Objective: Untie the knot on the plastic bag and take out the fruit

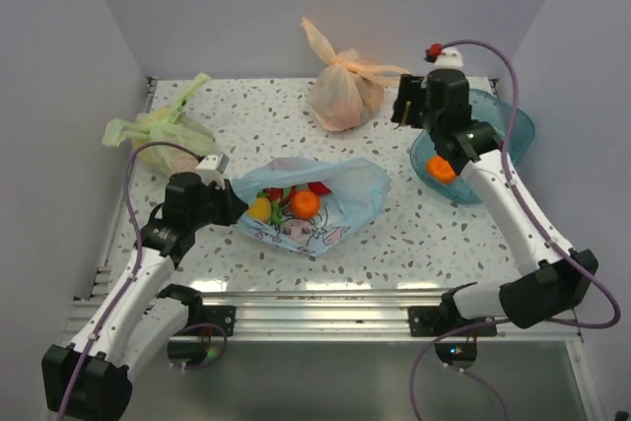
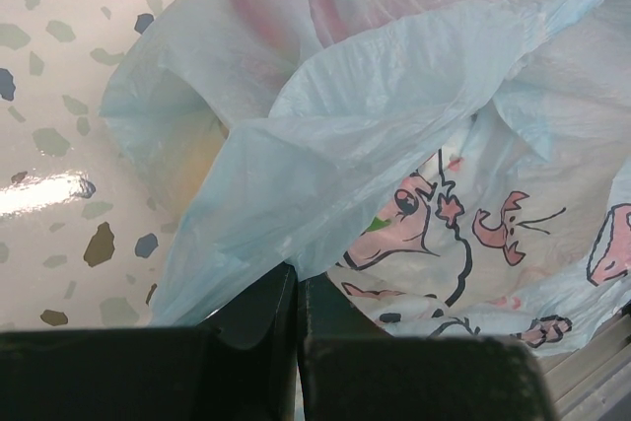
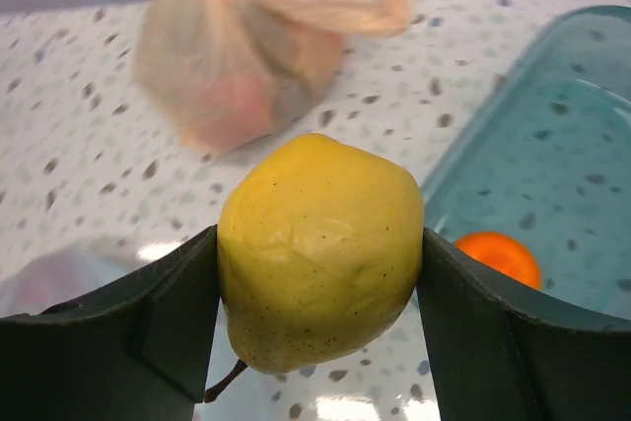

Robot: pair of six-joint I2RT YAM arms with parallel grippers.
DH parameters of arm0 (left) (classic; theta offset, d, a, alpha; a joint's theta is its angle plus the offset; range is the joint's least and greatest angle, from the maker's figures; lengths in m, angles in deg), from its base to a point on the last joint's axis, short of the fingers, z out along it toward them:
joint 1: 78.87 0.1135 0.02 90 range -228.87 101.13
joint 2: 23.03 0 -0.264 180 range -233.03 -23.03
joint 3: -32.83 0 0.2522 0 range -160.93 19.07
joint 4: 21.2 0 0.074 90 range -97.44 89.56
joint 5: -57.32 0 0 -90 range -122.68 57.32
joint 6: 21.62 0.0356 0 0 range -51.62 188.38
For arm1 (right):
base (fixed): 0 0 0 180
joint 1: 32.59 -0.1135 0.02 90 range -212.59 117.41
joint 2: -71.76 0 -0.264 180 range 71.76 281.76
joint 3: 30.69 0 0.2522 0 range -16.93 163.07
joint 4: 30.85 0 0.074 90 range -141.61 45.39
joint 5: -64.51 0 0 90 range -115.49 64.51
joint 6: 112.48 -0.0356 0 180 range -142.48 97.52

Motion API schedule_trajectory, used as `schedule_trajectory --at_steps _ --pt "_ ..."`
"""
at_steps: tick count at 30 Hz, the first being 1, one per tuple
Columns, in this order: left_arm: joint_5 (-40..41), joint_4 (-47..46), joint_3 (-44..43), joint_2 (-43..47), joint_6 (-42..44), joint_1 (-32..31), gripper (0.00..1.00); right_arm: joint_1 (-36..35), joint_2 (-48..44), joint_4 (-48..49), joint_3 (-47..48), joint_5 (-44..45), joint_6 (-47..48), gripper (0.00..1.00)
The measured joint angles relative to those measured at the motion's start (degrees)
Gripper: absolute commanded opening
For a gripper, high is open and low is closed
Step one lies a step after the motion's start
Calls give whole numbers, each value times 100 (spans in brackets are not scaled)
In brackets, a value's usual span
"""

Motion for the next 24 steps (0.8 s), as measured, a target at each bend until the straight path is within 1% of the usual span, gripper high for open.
schedule_trajectory --at_steps 3,6,9,12,14,15,16,18,19,24 --pt "15 2 0 63 0 0 4 1097 -22 205 -221 289 -295 29" --pt "20 0 0 122 0 0 4 2004 264 367 -389 323 -695 30" --pt "17 0 0 146 0 0 4 2636 846 555 -400 319 -1010 32" --pt "13 0 0 146 0 0 4 2999 1552 651 -396 306 -1224 33" --pt "15 0 0 151 0 0 4 3150 2037 640 -321 247 -1357 41" --pt "13 0 0 157 2 0 4 3220 2267 629 -275 199 -1414 47" --pt "15 0 0 164 0 0 4 3276 2479 597 -212 146 -1460 63" --pt "15 0 0 179 2 0 4 3346 2791 573 -114 74 -1508 83" --pt "15 0 0 188 0 0 4 3381 2903 544 -76 31 -1541 98" --pt "13 0 0 195 2 0 4 3416 2994 509 63 -210 -1543 99"
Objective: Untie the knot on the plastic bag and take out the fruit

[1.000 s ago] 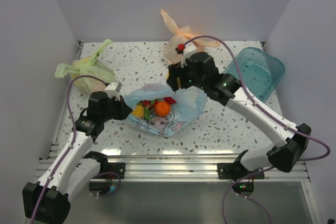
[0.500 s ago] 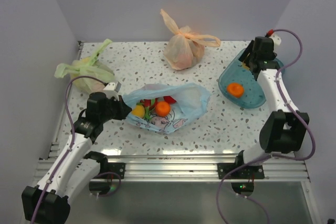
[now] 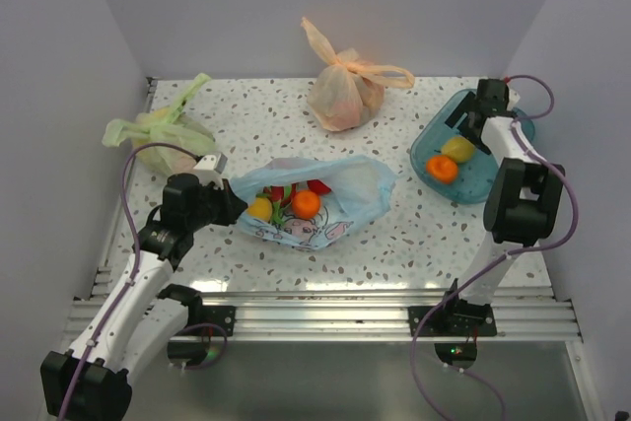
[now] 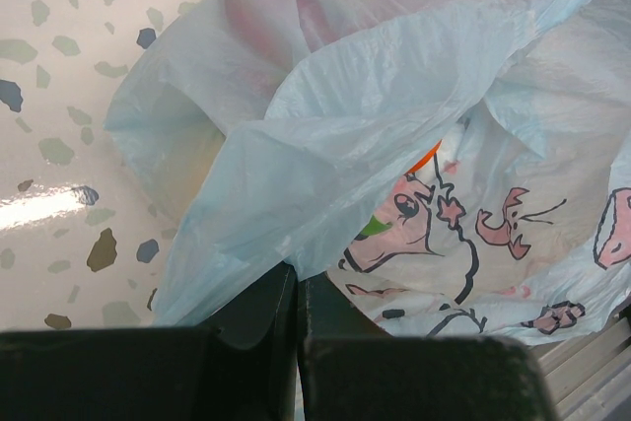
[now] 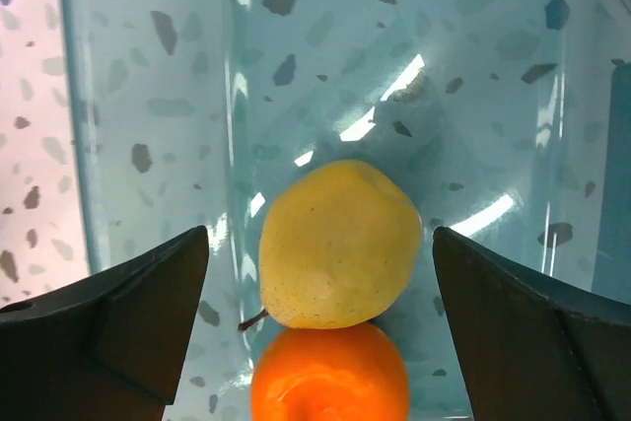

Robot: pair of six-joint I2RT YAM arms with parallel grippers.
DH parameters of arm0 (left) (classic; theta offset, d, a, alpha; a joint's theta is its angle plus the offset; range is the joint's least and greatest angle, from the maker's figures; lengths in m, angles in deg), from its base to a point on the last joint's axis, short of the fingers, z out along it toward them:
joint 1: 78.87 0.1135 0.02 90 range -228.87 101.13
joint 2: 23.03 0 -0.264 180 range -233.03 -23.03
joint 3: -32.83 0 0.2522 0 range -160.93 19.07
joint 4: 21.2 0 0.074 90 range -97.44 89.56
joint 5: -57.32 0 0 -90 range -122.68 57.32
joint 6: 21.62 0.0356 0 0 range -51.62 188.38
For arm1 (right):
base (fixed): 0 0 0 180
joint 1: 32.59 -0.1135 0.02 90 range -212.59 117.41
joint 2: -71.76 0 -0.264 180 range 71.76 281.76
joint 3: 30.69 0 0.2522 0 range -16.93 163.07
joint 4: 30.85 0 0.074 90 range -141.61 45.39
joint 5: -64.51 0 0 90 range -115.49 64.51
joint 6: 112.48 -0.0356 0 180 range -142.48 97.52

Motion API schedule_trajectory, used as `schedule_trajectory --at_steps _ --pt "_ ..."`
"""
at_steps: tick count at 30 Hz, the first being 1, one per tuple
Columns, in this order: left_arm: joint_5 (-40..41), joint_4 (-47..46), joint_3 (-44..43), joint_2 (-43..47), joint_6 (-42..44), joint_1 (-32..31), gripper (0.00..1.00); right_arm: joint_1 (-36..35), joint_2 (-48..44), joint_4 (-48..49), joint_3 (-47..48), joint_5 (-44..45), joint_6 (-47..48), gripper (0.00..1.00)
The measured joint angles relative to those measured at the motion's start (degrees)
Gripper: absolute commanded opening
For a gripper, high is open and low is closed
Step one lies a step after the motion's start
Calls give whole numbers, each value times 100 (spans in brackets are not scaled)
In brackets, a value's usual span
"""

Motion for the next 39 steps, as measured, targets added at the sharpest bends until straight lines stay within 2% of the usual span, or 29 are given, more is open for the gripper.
schedule_trajectory --at_steps 7,10,19,27,32,35,39 --pt "2 0 0 -2 0 0 4 -190 -509 -42 24 -284 199 99" --pt "2 0 0 -2 0 0 4 -649 -992 -105 57 -319 509 99" --pt "4 0 0 -7 -2 0 4 -3657 -2271 -291 247 -892 1652 99" --pt "4 0 0 -52 -2 0 4 -5772 -2522 -616 85 -946 2159 99" --pt "4 0 0 -74 -2 0 4 -6400 -2461 -367 -662 -1102 1869 99" --pt "2 0 0 -105 -2 0 4 -6459 -2310 79 -1314 -1185 1423 99" --pt "0 -2 0 -153 -2 0 4 -6441 -1816 575 -1711 -1154 868 99"
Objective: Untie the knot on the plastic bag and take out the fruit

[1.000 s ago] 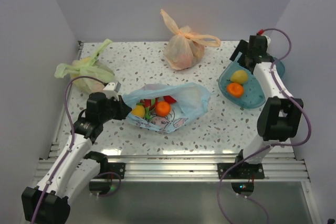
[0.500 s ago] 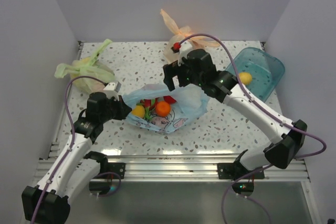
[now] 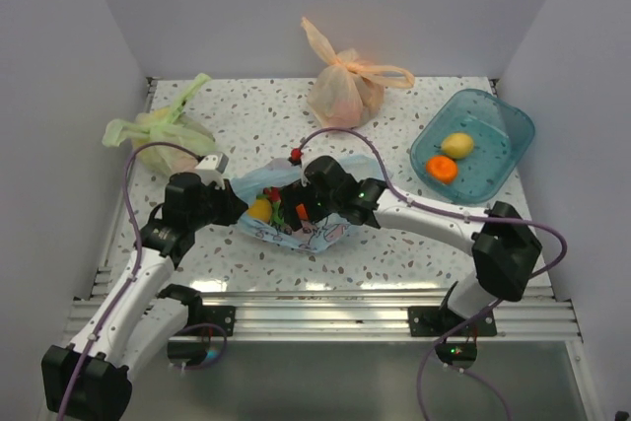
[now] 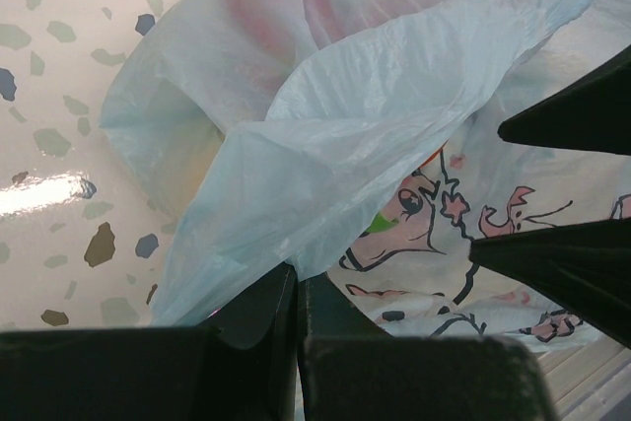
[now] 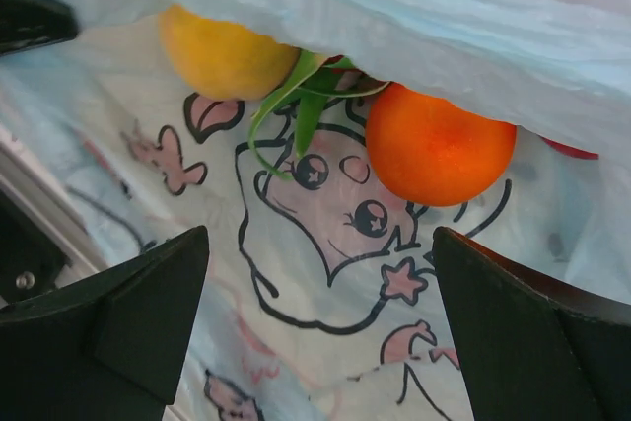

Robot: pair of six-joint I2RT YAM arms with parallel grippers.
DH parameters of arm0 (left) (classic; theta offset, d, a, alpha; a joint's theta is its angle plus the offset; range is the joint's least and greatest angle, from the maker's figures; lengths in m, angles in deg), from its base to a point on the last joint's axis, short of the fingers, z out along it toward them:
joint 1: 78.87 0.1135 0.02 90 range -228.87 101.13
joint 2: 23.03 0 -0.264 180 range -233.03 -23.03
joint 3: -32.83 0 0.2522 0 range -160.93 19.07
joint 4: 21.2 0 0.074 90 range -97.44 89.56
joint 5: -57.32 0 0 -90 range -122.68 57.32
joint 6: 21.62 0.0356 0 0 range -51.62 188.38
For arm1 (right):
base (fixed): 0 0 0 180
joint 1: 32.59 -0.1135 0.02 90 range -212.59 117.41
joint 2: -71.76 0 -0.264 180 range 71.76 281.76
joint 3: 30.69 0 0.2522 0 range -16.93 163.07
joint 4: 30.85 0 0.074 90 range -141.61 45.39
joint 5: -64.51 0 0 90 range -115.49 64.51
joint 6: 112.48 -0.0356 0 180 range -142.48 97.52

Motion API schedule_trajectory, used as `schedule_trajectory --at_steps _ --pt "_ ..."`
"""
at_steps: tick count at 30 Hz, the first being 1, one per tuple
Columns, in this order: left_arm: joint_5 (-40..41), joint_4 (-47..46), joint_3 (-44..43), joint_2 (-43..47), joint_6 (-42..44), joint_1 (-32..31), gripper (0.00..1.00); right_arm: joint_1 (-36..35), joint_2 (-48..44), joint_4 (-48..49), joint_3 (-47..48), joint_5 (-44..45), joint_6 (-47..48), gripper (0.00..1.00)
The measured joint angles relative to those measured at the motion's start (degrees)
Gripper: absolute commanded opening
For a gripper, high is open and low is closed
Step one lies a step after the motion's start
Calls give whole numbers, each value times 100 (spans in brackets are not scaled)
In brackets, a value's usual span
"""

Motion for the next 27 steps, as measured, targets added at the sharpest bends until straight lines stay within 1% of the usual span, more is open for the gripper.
schedule_trajectory --at_steps 6,11,17,19,20,21,23,24,26,27 --pt "-2 -2 0 -48 0 0 4 37 472 796 -330 562 -914 98" --pt "-2 0 0 -48 0 0 4 262 586 1338 -629 929 -1580 98" --pt "-2 -2 0 -48 0 0 4 479 997 1624 -686 1086 -1915 98" --pt "-2 -2 0 -48 0 0 4 485 1182 1685 -669 1078 -1937 96" --pt "-2 -2 0 -48 0 0 4 485 1274 1707 -654 1075 -1934 94" --pt "-2 -2 0 -48 0 0 4 485 1333 1727 -651 1078 -1932 87" --pt "-2 -2 0 -48 0 0 4 481 1436 1749 -651 1073 -1919 77" --pt "-2 -2 0 -48 0 0 4 479 1453 1755 -651 1075 -1908 68" --pt "-2 -2 0 -46 0 0 4 481 1440 1790 -651 1075 -1867 59" --pt "-2 -2 0 -46 0 0 4 479 1429 1801 -651 1075 -1816 53"
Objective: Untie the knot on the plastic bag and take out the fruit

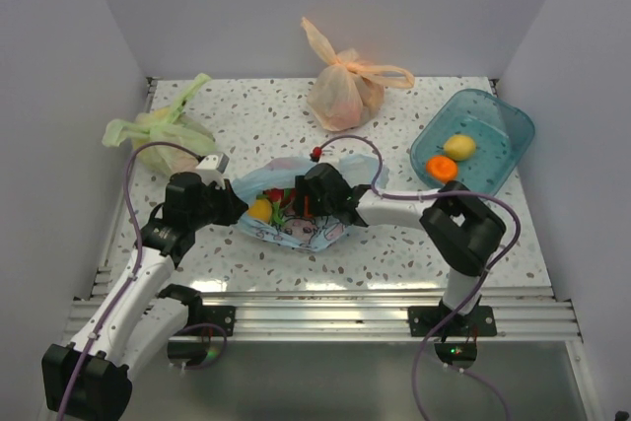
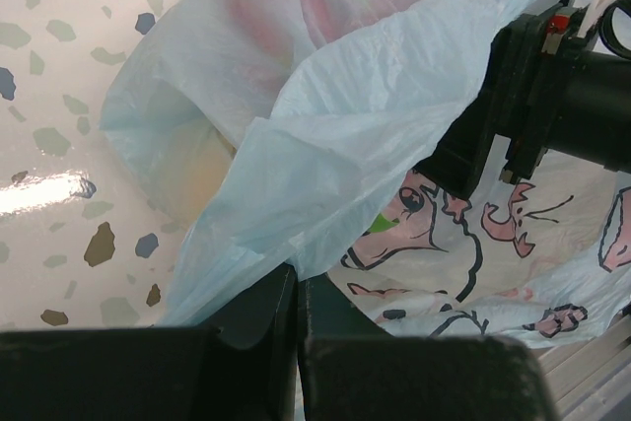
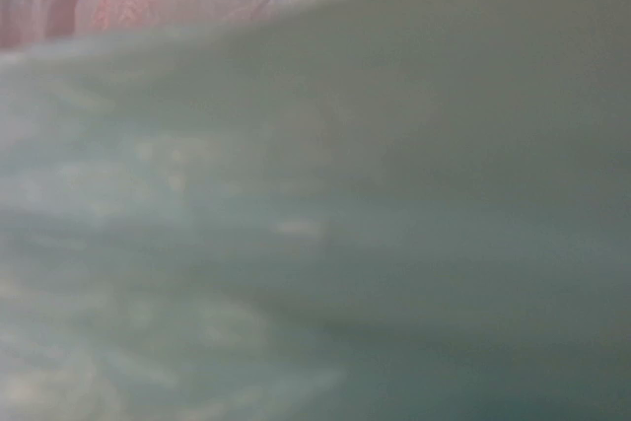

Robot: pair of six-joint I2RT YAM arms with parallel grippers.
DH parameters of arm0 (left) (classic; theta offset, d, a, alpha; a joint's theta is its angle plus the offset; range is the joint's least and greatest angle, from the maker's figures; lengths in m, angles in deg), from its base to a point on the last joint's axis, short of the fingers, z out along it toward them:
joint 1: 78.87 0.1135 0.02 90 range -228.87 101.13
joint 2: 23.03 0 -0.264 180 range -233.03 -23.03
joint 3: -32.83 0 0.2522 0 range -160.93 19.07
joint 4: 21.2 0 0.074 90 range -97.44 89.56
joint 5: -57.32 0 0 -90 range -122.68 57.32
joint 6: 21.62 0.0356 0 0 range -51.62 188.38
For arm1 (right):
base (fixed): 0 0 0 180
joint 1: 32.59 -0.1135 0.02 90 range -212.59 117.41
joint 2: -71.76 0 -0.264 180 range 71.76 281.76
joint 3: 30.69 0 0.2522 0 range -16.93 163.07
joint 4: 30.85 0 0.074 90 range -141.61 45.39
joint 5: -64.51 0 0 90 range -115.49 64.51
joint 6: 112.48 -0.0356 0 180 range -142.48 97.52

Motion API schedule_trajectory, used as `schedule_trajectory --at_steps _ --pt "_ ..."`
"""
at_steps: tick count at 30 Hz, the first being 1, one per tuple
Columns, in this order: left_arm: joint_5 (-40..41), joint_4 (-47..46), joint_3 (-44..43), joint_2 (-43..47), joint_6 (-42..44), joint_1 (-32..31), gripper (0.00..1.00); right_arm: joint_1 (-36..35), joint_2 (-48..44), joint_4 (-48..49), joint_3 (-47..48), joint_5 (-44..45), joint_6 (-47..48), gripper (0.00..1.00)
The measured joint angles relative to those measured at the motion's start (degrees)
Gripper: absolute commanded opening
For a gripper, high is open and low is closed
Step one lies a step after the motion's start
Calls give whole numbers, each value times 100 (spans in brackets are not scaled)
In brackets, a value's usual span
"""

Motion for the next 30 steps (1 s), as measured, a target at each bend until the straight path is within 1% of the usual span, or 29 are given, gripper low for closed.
schedule_trajectory --at_steps 3,6,9,13,19,22,25,30 --pt "0 0 0 4 0 0 5 0 -142 -68 -7 -26 162 43" --pt "0 0 0 4 0 0 5 2 -501 -247 -7 -79 413 39" --pt "0 0 0 4 0 0 5 2 -977 -520 20 -245 682 38" --pt "0 0 2 4 0 0 5 2 -1491 -1071 280 -549 1021 38" --pt "0 -2 0 4 0 0 5 138 -1902 -2061 1257 -866 1478 38" --pt "0 0 2 4 0 0 5 579 -2052 -2249 1589 -1019 1576 38" --pt "0 0 0 4 0 0 5 1408 -2223 -2356 1762 -1060 1617 36" --pt "0 0 0 9 0 0 5 3112 -2306 -2245 1696 -1016 1502 37"
